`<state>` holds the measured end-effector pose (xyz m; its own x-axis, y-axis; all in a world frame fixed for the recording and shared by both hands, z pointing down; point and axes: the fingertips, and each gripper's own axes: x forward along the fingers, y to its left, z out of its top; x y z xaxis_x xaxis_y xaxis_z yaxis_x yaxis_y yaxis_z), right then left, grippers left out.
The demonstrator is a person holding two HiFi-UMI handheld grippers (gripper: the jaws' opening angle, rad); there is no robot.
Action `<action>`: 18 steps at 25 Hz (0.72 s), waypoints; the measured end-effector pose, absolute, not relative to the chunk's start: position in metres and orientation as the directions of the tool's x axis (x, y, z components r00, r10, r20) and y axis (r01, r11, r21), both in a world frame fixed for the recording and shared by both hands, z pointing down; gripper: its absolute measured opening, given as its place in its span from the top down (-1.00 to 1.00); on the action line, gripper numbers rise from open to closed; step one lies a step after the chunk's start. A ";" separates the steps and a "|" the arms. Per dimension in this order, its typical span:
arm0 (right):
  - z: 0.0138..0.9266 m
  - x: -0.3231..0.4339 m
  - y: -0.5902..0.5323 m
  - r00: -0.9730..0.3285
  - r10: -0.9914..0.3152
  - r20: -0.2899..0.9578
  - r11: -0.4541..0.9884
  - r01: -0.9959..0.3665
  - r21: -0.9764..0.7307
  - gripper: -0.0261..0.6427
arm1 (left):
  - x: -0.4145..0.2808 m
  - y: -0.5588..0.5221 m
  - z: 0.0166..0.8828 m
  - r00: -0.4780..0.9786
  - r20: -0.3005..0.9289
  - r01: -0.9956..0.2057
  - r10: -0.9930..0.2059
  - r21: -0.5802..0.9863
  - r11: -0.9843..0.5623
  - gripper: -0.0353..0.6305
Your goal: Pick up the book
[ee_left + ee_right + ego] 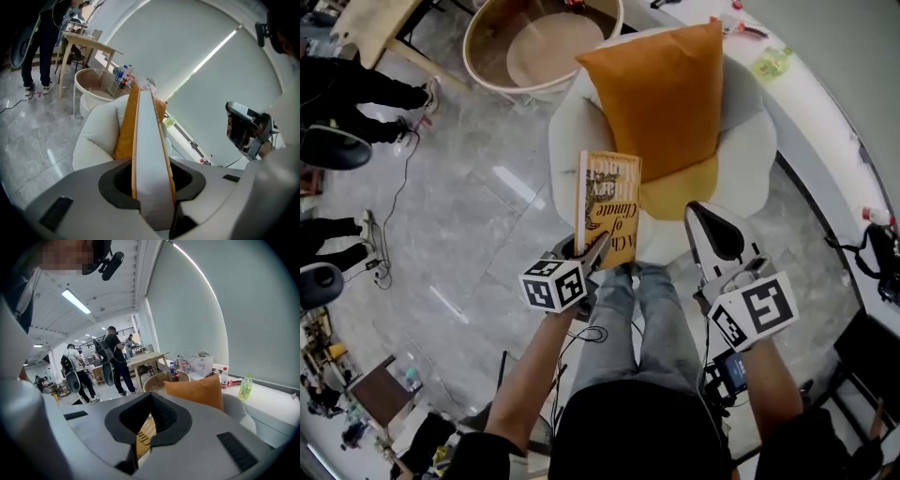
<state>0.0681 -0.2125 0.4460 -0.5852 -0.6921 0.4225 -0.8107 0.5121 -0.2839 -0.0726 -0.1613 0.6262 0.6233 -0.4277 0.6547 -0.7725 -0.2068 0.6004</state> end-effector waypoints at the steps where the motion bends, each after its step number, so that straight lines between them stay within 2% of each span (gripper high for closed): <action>1: 0.436 0.071 -0.215 -0.583 -0.699 0.414 0.514 -0.812 -0.276 0.89 | -0.073 -0.167 0.614 0.621 0.645 -0.773 -0.446 0.599 -0.211 0.42; 10: 0.347 0.071 -0.216 -0.601 -0.729 0.327 0.556 -0.799 -0.229 0.89 | -0.084 -0.188 0.476 0.576 0.529 -0.796 -0.623 0.535 -0.283 0.42; 18: 0.289 0.079 -0.208 -0.634 -0.733 0.245 0.599 -0.773 -0.208 0.89 | -0.079 -0.191 0.345 0.554 0.358 -0.803 -0.752 0.470 -0.367 0.42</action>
